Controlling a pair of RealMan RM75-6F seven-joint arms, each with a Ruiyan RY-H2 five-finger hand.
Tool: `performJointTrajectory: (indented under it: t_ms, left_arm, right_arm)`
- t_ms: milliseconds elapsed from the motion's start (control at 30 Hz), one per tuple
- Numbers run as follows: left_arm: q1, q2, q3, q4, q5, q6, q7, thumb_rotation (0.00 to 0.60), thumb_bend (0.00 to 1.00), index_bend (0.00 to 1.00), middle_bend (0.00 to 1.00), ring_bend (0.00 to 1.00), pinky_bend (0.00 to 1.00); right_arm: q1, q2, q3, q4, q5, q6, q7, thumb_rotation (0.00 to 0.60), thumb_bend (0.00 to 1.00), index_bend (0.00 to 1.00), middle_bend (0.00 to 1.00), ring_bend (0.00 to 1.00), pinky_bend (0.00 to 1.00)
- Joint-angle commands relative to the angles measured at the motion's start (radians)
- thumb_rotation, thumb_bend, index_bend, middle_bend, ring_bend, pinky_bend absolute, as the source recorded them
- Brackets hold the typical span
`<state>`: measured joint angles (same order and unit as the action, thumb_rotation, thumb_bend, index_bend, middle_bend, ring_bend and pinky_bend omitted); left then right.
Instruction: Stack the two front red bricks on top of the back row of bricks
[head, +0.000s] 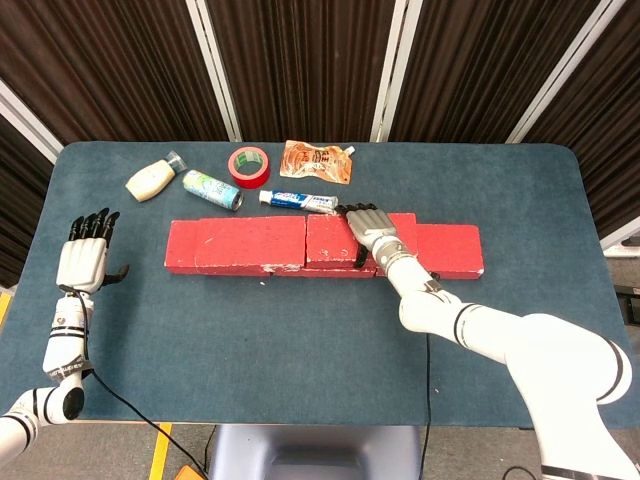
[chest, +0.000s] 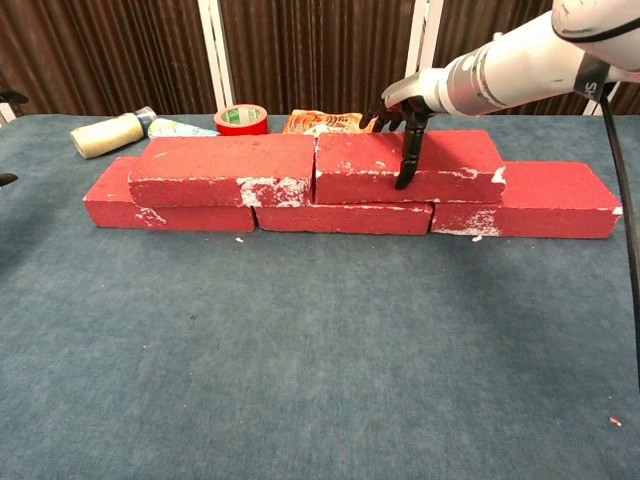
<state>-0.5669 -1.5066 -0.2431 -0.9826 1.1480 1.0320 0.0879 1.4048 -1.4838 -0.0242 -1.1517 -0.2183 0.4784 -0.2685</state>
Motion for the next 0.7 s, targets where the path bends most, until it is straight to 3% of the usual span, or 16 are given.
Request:
performJointTrajectory:
  t_ms: [33, 567, 700]
  left_arm:
    - [-0.001, -0.001, 0.0, 0.002, 0.001, -0.001, -0.002, 0.6, 0.27, 0.0, 0.0, 0.0, 0.0]
    - [0.005, -0.002, 0.001, 0.011, 0.001, -0.002, -0.011, 0.6, 0.27, 0.0, 0.0, 0.0, 0.0]
    - [0.005, -0.003, 0.001, 0.015, 0.001, -0.003, -0.015, 0.6, 0.27, 0.0, 0.0, 0.0, 0.0]
  right_arm:
    - [-0.003, -0.006, 0.008, 0.002, -0.007, 0.014, 0.003, 0.6, 0.05, 0.05, 0.17, 0.21, 0.0]
    - [-0.008, -0.021, 0.037, 0.014, -0.031, 0.009, 0.008, 0.6, 0.06, 0.06, 0.17, 0.25, 0.0]
    - [-0.012, -0.017, 0.039, 0.008, -0.04, 0.007, 0.009, 0.6, 0.05, 0.06, 0.17, 0.17, 0.0]
